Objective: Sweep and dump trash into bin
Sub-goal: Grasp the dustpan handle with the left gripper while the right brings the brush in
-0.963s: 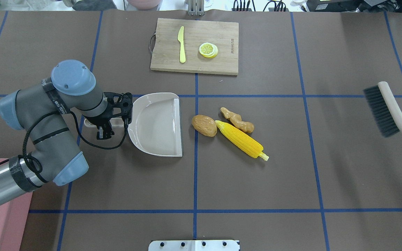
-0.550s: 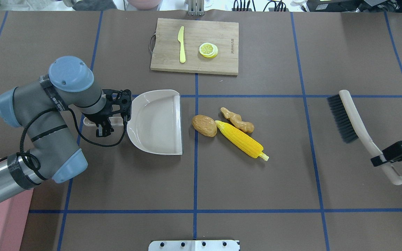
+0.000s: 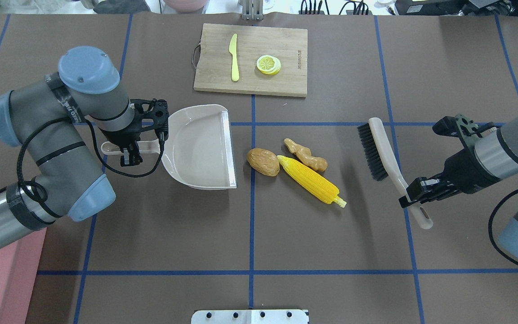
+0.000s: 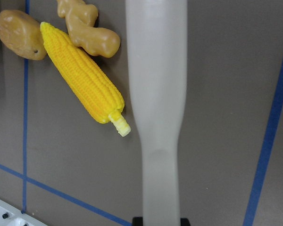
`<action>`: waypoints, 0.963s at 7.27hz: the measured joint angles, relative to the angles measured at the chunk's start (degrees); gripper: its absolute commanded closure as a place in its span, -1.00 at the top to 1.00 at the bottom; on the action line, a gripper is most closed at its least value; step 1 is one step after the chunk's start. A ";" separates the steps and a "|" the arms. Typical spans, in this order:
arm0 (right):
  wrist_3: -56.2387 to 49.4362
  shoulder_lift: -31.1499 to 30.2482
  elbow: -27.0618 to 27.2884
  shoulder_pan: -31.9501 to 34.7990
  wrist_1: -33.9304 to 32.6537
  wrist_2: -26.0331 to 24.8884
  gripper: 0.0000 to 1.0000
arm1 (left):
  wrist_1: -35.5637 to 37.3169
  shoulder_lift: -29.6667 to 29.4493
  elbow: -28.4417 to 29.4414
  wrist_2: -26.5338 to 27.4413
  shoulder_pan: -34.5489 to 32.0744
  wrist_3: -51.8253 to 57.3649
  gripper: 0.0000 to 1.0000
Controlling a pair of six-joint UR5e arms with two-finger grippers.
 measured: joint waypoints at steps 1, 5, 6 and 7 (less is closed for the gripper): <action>0.79 0.42 -0.68 -0.16 1.11 0.53 -1.00 | 3.00 -2.33 0.58 0.17 0.10 0.73 -1.00; 12.16 0.42 -4.20 -0.36 13.88 2.97 -1.00 | 5.85 -5.82 3.14 3.29 2.67 1.62 -1.00; 14.49 0.70 -6.77 -0.70 18.59 3.22 -1.00 | 5.94 -5.69 3.10 3.82 3.08 1.53 -1.00; 16.84 1.75 -8.62 -1.49 21.75 3.16 -1.00 | 5.98 -5.58 3.16 4.01 3.26 1.43 -1.00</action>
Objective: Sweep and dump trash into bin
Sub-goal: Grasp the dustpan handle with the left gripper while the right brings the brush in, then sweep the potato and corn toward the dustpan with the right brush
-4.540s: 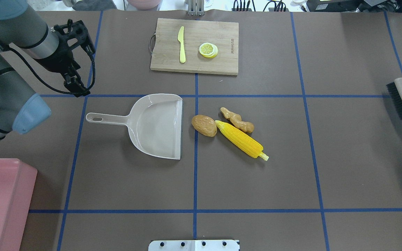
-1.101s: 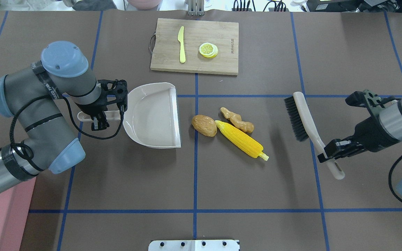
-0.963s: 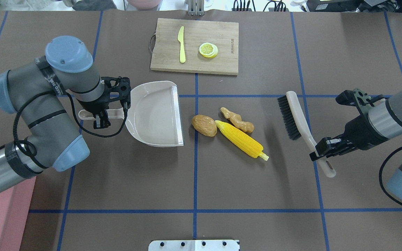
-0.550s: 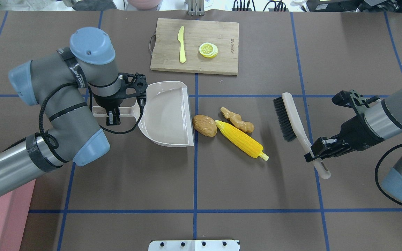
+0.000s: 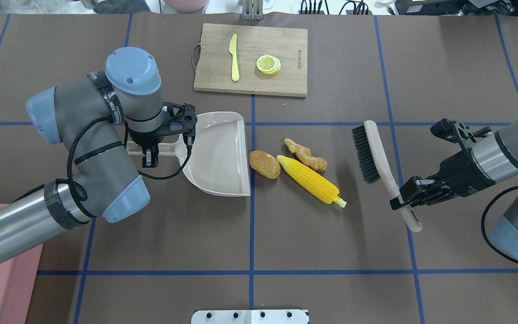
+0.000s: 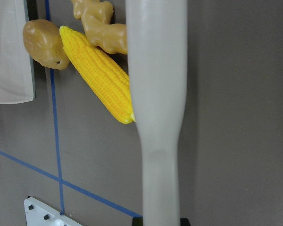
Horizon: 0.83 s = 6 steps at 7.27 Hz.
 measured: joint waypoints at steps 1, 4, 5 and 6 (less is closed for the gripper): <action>1.85 1.50 -0.93 -0.61 1.39 -0.17 -1.00 | 0.02 0.05 0.14 0.06 0.06 -0.05 -1.00; 3.65 3.20 -1.88 -1.89 2.18 -0.31 -1.00 | -0.03 -0.19 1.02 0.02 0.24 -0.13 -1.00; 3.53 3.05 -2.08 -2.06 2.35 -0.28 -1.00 | -0.12 -0.50 1.72 0.01 0.36 -0.15 -1.00; 3.40 2.46 -2.12 -2.17 3.15 -0.24 -1.00 | -0.24 -0.84 2.39 0.01 0.41 -0.16 -1.00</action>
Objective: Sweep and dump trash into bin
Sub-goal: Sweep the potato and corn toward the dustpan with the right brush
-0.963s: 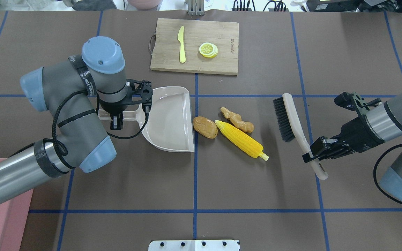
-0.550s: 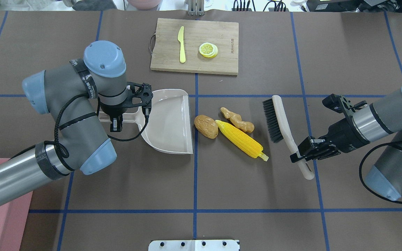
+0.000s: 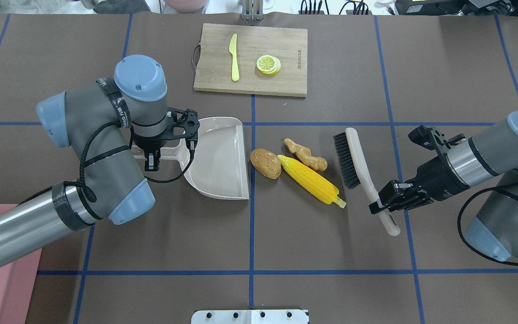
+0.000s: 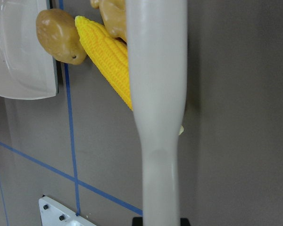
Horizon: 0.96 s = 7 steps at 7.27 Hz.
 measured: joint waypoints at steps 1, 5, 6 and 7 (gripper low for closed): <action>0.13 -1.13 -0.02 -0.17 1.83 0.04 -1.00 | -0.05 -0.17 0.31 0.00 0.02 -0.03 -1.00; 7.71 -3.18 0.50 -3.10 5.84 -0.22 -1.00 | -0.39 -1.32 1.81 -0.06 0.08 -0.75 -1.00; 10.68 -2.93 0.89 -4.46 5.93 -1.00 -1.00 | -0.42 -1.44 1.98 -0.08 0.08 -0.78 -1.00; 13.08 -2.62 1.53 -6.42 5.94 -3.25 -1.00 | -0.43 -1.47 2.03 -0.07 0.08 -0.79 -1.00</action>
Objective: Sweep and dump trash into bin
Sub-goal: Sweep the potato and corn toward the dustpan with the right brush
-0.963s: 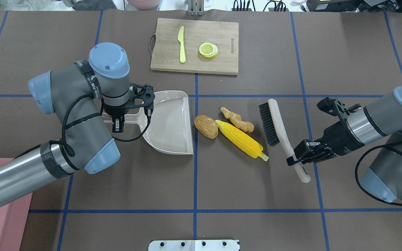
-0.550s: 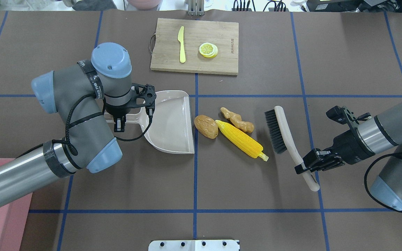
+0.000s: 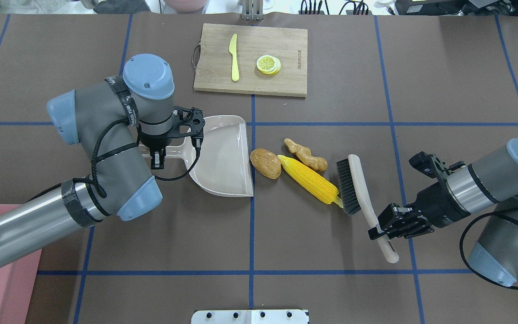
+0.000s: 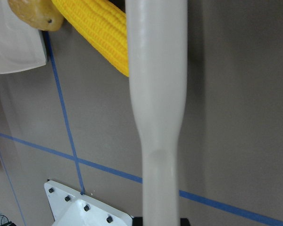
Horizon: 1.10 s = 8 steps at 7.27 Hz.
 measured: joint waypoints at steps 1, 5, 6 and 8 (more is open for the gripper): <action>1.19 0.27 0.48 -2.32 -0.05 -3.07 -1.00 | -0.01 -0.03 0.02 0.02 0.00 0.00 -1.00; 2.32 5.58 -0.03 -5.69 -1.99 -7.43 -1.00 | -0.09 -0.07 0.04 -0.02 -0.04 0.01 -1.00; 2.36 7.87 -0.21 -6.11 -4.32 -7.97 -1.00 | -0.09 -0.05 0.04 -0.02 -0.04 0.05 -1.00; 2.38 13.10 -0.66 -6.69 -9.55 -8.76 -1.00 | -0.09 -0.04 0.04 -0.02 -0.04 0.06 -1.00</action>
